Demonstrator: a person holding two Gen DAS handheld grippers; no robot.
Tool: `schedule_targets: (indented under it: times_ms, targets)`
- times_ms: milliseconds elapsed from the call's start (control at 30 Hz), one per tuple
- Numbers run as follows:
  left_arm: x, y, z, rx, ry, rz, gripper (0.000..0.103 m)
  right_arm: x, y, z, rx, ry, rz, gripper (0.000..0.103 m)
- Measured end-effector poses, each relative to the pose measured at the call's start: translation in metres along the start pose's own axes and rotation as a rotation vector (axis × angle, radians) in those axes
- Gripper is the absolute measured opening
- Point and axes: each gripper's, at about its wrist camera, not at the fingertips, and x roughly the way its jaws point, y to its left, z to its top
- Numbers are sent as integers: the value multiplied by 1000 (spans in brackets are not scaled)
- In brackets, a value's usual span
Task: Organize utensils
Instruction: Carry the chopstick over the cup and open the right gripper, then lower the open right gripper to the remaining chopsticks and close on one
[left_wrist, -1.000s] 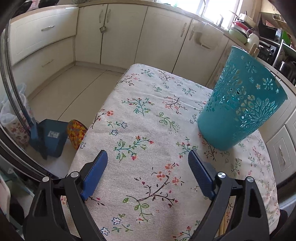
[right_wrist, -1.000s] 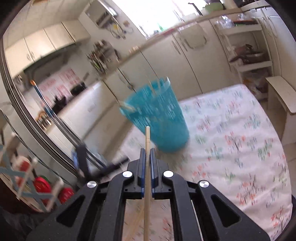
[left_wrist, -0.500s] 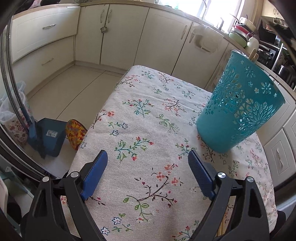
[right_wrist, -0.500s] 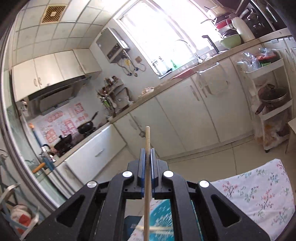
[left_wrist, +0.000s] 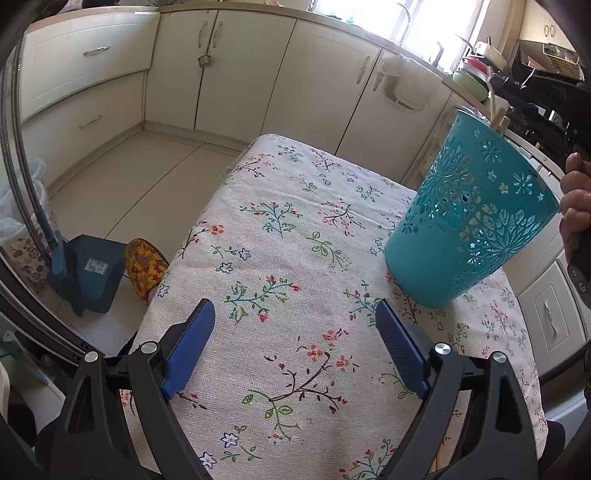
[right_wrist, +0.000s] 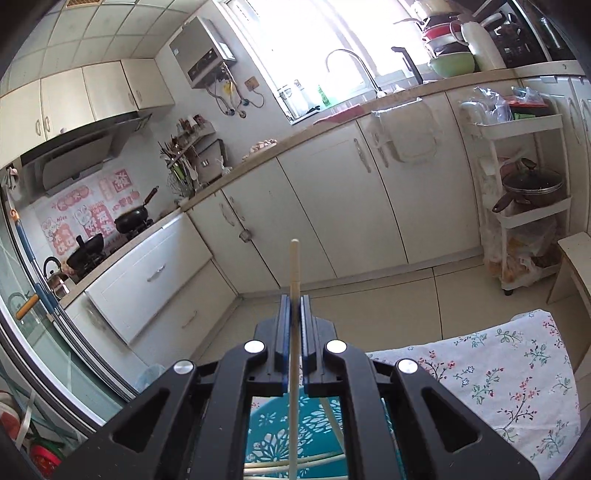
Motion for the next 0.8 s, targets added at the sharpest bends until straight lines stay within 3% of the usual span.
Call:
schedule_targets:
  times_ms: [200, 333, 400, 467, 633, 800]
  targets:
    - [1, 1, 1, -5, 2, 5, 85, -9, 4, -15, -37, 66, 14, 6]
    - [0, 2, 1, -12, 0, 3, 85, -48, 11, -35, -73, 68, 44, 6]
    - [0, 3, 1, -16, -1, 2, 85, -78, 14, -54, -82, 87, 56, 11]
    - [0, 3, 1, -16, -1, 3, 85, -96, 17, -83, -97, 158, 51, 22]
    - [0, 2, 0, -13, 0, 8, 85, -100, 14, -171, -131, 419, -29, 22]
    - [0, 3, 0, -23, 1, 12, 85, -82, 10, -212, -124, 500, -84, 22]
